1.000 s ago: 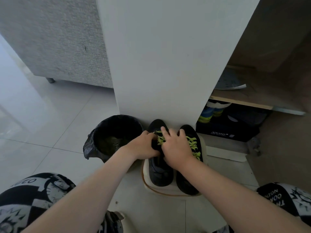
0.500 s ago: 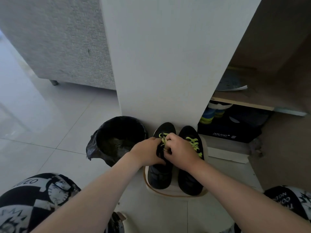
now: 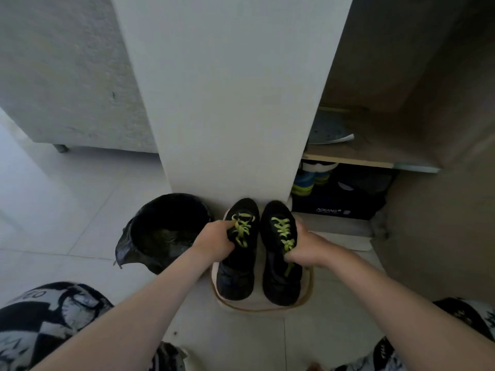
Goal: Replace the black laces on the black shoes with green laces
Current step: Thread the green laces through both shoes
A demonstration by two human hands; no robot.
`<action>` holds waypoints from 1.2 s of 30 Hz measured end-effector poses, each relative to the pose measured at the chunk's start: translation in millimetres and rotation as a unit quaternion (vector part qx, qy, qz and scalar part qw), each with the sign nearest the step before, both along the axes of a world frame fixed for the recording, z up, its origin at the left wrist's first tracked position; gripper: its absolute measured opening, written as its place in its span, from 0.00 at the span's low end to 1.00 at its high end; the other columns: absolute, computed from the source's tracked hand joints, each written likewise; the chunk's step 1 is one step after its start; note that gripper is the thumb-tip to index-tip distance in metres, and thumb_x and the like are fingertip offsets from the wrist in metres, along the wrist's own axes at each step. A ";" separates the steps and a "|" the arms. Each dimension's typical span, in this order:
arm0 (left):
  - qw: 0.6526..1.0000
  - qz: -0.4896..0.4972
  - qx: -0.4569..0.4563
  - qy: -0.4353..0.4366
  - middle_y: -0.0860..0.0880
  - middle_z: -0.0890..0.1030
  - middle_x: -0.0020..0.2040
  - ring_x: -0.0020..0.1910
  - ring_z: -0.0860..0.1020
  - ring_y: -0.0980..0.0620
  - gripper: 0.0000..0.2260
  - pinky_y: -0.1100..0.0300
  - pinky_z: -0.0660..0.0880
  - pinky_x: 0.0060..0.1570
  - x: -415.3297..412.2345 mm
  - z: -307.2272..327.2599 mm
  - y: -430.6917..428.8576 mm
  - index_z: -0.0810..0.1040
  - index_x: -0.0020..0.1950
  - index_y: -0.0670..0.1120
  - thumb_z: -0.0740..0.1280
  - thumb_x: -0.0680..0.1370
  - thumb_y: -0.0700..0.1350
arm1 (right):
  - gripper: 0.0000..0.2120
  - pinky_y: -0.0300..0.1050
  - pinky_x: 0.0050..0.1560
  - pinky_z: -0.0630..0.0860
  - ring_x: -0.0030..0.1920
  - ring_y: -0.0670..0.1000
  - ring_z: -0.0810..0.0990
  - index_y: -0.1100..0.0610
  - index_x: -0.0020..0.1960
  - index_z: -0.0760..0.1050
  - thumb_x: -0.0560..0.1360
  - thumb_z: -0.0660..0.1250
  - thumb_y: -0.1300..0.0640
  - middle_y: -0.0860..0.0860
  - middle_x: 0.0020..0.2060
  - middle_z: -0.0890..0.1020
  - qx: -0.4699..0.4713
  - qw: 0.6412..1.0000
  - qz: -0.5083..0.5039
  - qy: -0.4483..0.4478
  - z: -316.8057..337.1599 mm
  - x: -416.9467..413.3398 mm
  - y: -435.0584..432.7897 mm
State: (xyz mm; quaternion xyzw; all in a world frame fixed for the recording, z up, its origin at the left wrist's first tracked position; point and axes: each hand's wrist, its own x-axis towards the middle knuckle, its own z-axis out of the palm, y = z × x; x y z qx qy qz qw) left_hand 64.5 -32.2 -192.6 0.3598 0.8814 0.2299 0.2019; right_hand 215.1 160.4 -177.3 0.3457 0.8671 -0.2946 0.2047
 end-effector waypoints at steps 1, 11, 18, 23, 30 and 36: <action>1.000 0.003 0.001 -0.017 0.48 0.84 0.53 0.53 0.81 0.48 0.19 0.58 0.78 0.52 1.3 2.0 1.3 0.80 0.63 0.51 0.68 0.73 0.40 | 0.51 0.46 0.56 0.76 0.60 0.58 0.78 0.48 0.80 0.44 0.67 0.71 0.47 0.57 0.67 0.74 -0.011 1.000 -0.015 0.014 -5.2 4.1 -2.5; 0.997 -0.042 -0.037 -0.045 0.51 0.83 0.51 0.53 0.81 0.51 0.18 0.61 0.76 0.48 22.2 26.7 15.0 0.80 0.59 0.52 0.68 0.70 0.41 | 0.25 0.44 0.59 0.74 0.64 0.59 0.76 0.52 0.75 0.67 0.79 0.58 0.60 0.55 0.66 0.77 0.024 0.989 -0.063 0.135 -0.1 21.3 -7.6; 0.996 -0.089 -0.005 0.018 0.57 0.81 0.42 0.47 0.82 0.49 0.20 0.50 0.80 0.48 52.0 73.0 62.1 0.79 0.56 0.60 0.62 0.65 0.55 | 0.18 0.43 0.38 0.73 0.44 0.55 0.80 0.51 0.65 0.76 0.79 0.58 0.61 0.51 0.46 0.81 0.053 0.976 -0.115 0.175 59.4 67.8 53.4; 0.991 -0.094 0.076 0.056 0.52 0.81 0.44 0.50 0.80 0.48 0.08 0.61 0.68 0.38 83.0 131.3 105.3 0.82 0.52 0.52 0.67 0.75 0.47 | 0.16 0.42 0.34 0.70 0.39 0.51 0.78 0.46 0.58 0.79 0.78 0.62 0.63 0.50 0.42 0.82 0.106 0.959 -0.120 0.235 132.6 114.8 94.5; 0.976 -0.052 0.187 0.094 0.46 0.83 0.57 0.47 0.80 0.50 0.18 0.64 0.68 0.39 90.5 197.0 180.7 0.77 0.69 0.48 0.66 0.79 0.45 | 0.19 0.42 0.38 0.70 0.43 0.55 0.80 0.50 0.55 0.81 0.74 0.60 0.68 0.54 0.43 0.83 0.123 0.904 -0.201 0.357 185.9 119.1 164.1; 0.983 -0.049 0.163 0.074 0.45 0.76 0.68 0.57 0.80 0.47 0.20 0.61 0.72 0.46 62.6 216.3 253.2 0.71 0.74 0.44 0.64 0.82 0.43 | 0.16 0.42 0.32 0.73 0.43 0.60 0.83 0.54 0.53 0.82 0.75 0.59 0.66 0.56 0.43 0.84 0.128 0.898 -0.236 0.349 191.4 80.8 212.7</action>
